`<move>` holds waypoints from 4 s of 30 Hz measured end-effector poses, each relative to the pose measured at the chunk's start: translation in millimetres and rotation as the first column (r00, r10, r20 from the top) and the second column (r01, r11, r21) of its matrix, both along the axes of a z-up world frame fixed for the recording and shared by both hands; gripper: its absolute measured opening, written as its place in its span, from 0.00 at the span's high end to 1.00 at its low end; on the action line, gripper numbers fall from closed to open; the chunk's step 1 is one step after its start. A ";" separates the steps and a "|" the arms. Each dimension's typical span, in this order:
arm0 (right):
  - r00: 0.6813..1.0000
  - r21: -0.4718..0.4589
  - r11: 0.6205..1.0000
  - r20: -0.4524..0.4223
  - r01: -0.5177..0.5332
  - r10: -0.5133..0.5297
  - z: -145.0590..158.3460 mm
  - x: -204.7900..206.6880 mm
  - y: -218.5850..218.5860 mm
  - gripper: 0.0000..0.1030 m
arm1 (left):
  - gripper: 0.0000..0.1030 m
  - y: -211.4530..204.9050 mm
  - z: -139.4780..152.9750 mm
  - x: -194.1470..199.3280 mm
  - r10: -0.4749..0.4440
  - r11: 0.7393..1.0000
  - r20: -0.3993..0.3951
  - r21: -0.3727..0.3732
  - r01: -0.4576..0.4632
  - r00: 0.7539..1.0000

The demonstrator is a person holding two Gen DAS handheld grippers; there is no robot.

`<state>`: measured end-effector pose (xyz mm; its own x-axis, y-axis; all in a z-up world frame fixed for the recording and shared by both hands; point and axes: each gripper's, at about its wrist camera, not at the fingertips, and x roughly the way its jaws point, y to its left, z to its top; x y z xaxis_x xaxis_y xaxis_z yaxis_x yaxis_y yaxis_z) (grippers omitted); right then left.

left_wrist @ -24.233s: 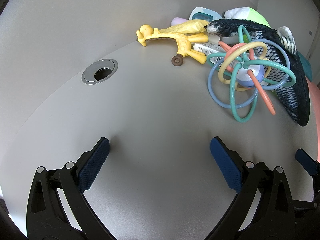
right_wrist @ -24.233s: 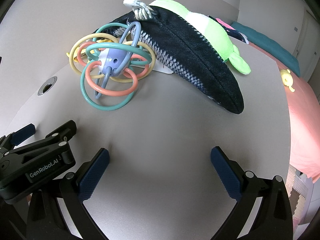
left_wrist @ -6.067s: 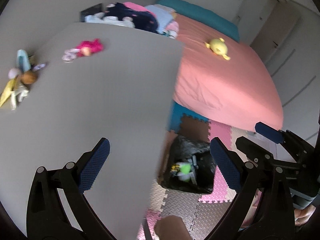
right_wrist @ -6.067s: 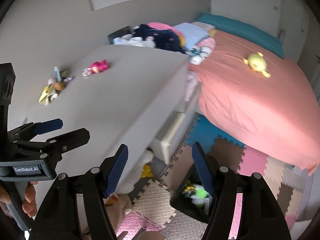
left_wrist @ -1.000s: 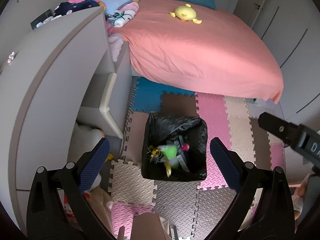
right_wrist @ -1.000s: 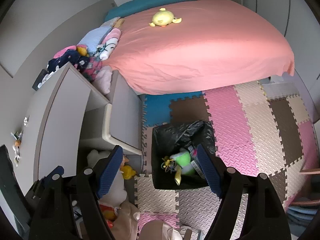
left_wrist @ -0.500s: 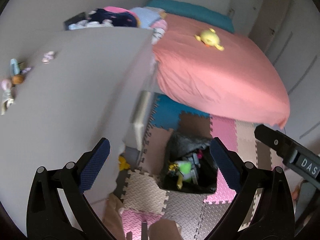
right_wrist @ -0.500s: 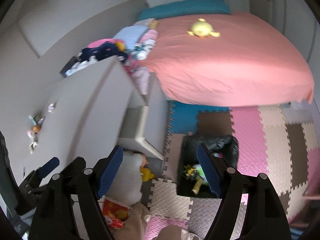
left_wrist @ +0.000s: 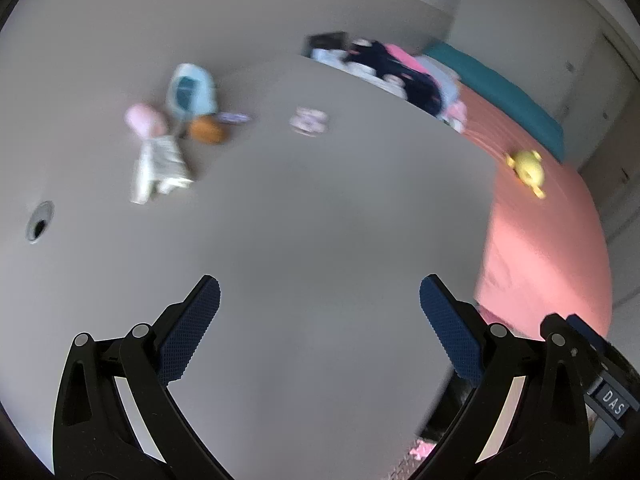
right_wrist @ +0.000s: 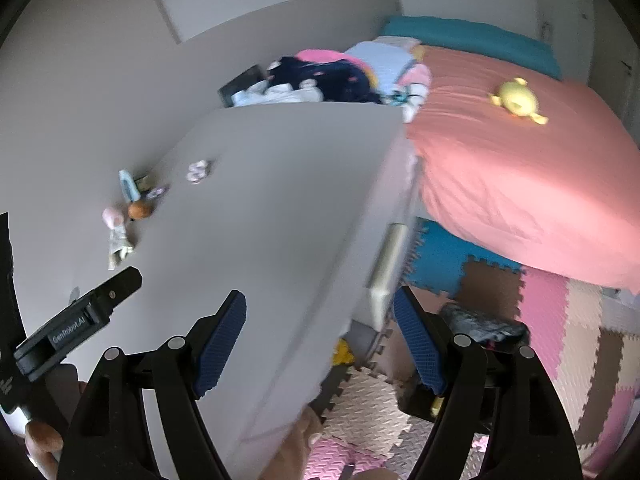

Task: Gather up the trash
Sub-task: 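Move both tools back toward the desk, then grasp the folded paper note with the left tool while the right grasps the plaid flower, then carry paper note and plaid flower to the trash bag and release both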

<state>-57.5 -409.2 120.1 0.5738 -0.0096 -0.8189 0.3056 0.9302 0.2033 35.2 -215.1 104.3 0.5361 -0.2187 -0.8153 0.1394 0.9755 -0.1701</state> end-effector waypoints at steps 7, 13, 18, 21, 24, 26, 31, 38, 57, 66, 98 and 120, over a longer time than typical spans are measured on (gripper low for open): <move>0.996 0.015 0.996 -0.014 -0.084 0.084 -1.9 50.9 37.2 0.25 | 0.06 57.6 -2.8 33.9 0.115 0.993 -0.016 -0.006 -0.116 0.993; 0.991 0.020 0.992 -0.025 -0.128 0.128 -6.9 84.7 56.8 0.25 | 0.06 97.3 -9.3 75.8 0.200 0.980 -0.029 0.012 -0.199 0.979; 0.988 0.037 0.988 -0.045 -0.149 0.151 -16.3 114.4 65.8 0.25 | 0.06 121.2 -27.4 111.1 0.258 0.966 -0.092 -0.001 -0.259 0.962; 0.985 0.043 0.986 -0.055 -0.163 0.165 -22.4 133.1 74.3 0.25 | 0.08 129.0 -39.5 127.3 0.275 0.961 -0.126 -0.006 -0.278 0.953; 0.980 0.043 0.982 -0.055 -0.187 0.189 -27.3 153.5 85.5 0.25 | 0.15 133.5 -52.0 143.8 0.276 0.959 -0.159 -0.014 -0.282 0.948; 0.978 0.049 0.979 -0.056 -0.197 0.200 -30.3 169.7 91.2 0.25 | 0.17 133.4 -59.5 152.6 0.257 0.964 -0.185 -0.028 -0.266 0.949; 0.975 0.030 0.977 -0.072 -0.210 0.212 -34.1 206.8 102.1 0.25 | 0.41 128.5 -62.6 160.7 0.231 0.973 -0.162 0.012 -0.232 0.959; 0.964 0.021 0.968 -0.085 -0.251 0.252 -42.3 252.6 118.9 0.27 | 0.64 146.8 -63.7 156.4 0.176 0.980 -0.143 -0.064 -0.186 0.974; 0.959 -0.029 0.972 -0.176 -0.232 0.224 -79.3 316.0 138.2 0.68 | 0.66 168.1 -64.8 160.9 0.143 0.984 -0.133 -0.089 -0.156 0.981; 0.956 0.003 0.966 -0.140 -0.258 0.256 -64.1 289.7 134.8 0.83 | 0.66 162.6 -58.0 152.7 0.125 0.987 -0.122 -0.087 -0.136 0.985; 0.985 0.053 0.985 -0.033 -0.167 0.169 -17.7 12.9 23.0 0.83 | 0.65 -15.7 -16.1 -12.3 -0.161 0.985 -0.045 -0.070 0.158 0.986; 0.959 0.065 0.962 -0.122 0.264 -0.255 -78.8 -189.8 -167.3 0.81 | 0.61 -252.4 -89.7 -154.4 -0.584 0.809 -0.160 -0.027 0.588 0.796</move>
